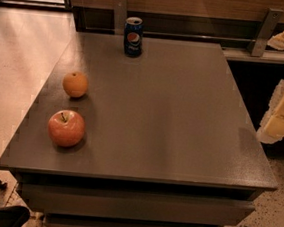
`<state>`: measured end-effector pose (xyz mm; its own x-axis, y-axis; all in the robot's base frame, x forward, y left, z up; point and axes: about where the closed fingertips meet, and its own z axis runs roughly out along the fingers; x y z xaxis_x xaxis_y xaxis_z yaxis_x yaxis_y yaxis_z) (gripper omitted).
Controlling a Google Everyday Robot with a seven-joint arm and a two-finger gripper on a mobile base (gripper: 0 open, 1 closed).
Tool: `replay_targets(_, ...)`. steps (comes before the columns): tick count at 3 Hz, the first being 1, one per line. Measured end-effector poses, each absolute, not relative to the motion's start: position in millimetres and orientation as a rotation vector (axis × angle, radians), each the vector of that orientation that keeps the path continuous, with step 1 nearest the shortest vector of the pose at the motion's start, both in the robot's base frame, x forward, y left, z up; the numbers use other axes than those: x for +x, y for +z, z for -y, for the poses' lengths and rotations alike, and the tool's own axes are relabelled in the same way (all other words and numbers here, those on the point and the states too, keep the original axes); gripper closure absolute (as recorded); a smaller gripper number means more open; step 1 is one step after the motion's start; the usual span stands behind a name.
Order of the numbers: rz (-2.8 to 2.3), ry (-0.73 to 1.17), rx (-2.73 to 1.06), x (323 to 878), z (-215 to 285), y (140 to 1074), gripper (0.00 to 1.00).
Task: Knock pepsi can over
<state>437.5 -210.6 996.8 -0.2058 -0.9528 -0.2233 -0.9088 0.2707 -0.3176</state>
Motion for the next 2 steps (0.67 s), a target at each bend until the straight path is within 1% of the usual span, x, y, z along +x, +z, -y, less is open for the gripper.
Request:
replay_targets(1, -2.177, -0.164, -1.690, 438, 211, 997, 0.00)
replay_targets(2, -2.162, -0.148, -1.652, 449, 208, 992, 0.00)
